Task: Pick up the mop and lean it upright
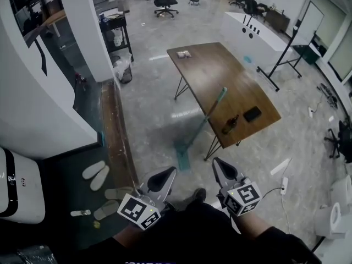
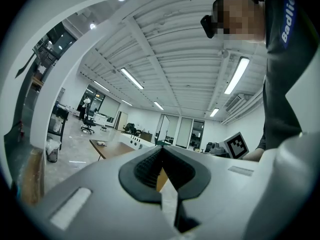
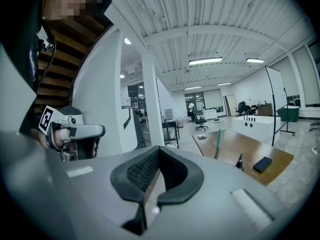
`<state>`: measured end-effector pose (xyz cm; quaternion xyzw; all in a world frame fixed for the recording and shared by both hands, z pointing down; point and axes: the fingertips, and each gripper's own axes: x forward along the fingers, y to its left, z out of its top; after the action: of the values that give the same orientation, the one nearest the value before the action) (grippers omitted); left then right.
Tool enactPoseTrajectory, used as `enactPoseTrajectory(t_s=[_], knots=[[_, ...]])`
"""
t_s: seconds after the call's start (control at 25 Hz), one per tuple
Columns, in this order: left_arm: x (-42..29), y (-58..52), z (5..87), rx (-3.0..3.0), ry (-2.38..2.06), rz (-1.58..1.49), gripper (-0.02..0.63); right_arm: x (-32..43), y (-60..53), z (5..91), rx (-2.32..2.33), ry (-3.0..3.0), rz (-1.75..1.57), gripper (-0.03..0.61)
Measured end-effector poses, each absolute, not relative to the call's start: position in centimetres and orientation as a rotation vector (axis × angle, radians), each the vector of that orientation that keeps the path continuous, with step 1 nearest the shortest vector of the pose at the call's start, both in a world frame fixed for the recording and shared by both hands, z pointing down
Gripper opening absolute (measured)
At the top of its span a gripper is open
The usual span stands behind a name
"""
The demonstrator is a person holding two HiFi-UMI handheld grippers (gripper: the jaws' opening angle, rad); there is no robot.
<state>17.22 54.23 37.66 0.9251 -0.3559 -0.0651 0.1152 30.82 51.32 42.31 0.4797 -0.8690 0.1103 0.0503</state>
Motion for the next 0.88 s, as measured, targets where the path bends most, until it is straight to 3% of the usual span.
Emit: enactPoseTrajectory(t_s=[0.44,0.88], knots=[[16.9,48.1,37.8,2.692,-1.132,-0.137,0.02,31.7,43.3,43.8,1.444,-2.669,0.39,0.006],[24.5,38.3,37.8,2.696,-1.154,-0.046,0.02,36.7,35.1,45.0,1.356,-2.745,0.482,0.006]])
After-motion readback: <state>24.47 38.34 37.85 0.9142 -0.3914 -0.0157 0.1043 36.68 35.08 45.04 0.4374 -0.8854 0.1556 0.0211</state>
